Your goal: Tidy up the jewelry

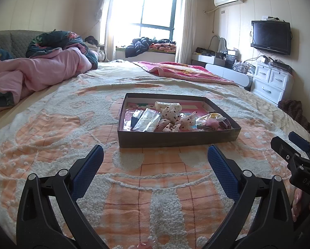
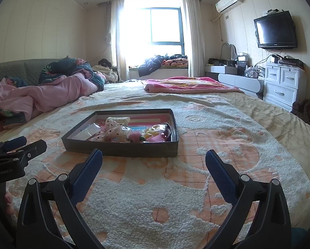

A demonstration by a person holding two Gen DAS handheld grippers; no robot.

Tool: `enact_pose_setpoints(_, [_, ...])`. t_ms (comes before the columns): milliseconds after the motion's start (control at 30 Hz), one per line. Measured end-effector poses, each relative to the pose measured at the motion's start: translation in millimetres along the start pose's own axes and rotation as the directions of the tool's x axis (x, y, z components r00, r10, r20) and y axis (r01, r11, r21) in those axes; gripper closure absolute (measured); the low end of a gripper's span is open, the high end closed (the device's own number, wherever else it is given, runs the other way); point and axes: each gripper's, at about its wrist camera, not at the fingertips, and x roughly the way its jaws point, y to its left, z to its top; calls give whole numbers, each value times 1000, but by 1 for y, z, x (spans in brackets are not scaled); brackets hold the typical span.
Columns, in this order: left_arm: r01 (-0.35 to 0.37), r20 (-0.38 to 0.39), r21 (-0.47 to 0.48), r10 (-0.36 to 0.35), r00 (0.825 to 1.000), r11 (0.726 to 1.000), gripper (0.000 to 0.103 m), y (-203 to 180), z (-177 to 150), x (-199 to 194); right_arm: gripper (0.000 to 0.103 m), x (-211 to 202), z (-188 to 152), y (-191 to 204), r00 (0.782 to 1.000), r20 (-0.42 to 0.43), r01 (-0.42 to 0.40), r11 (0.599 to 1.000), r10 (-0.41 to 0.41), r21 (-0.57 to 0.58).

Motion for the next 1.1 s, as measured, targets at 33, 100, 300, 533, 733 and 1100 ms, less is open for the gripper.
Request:
enact_pose_setpoints(33, [3, -1, -1, -3, 1000, 1000, 11, 0, 0, 0, 6, 0, 0, 0, 1000, -2, -3, 1000, 3, 2])
enact_pose_setpoints(100, [6, 0, 0, -6, 1000, 1000, 11, 0, -1, 0, 6, 0, -1, 1, 1000, -1, -3, 1000, 3, 2])
enact_pose_setpoints(300, [4, 2, 3, -4, 1000, 1000, 11, 1, -1, -1, 6, 0, -1, 1, 1000, -3, -3, 1000, 3, 1])
enact_pose_setpoints(533, [3, 2, 3, -3, 1000, 1000, 11, 2, -1, -1, 6, 0, -1, 1, 1000, -1, -5, 1000, 5, 0])
enact_pose_setpoints(733, [1, 2, 4, -1, 1000, 1000, 11, 1, -1, -1, 6, 1, -1, 1, 1000, -2, -5, 1000, 5, 0])
enact_pose_setpoints(1100, [1, 4, 3, -1, 1000, 1000, 11, 0, -1, -1, 6, 1, -1, 1, 1000, -1, -5, 1000, 5, 0])
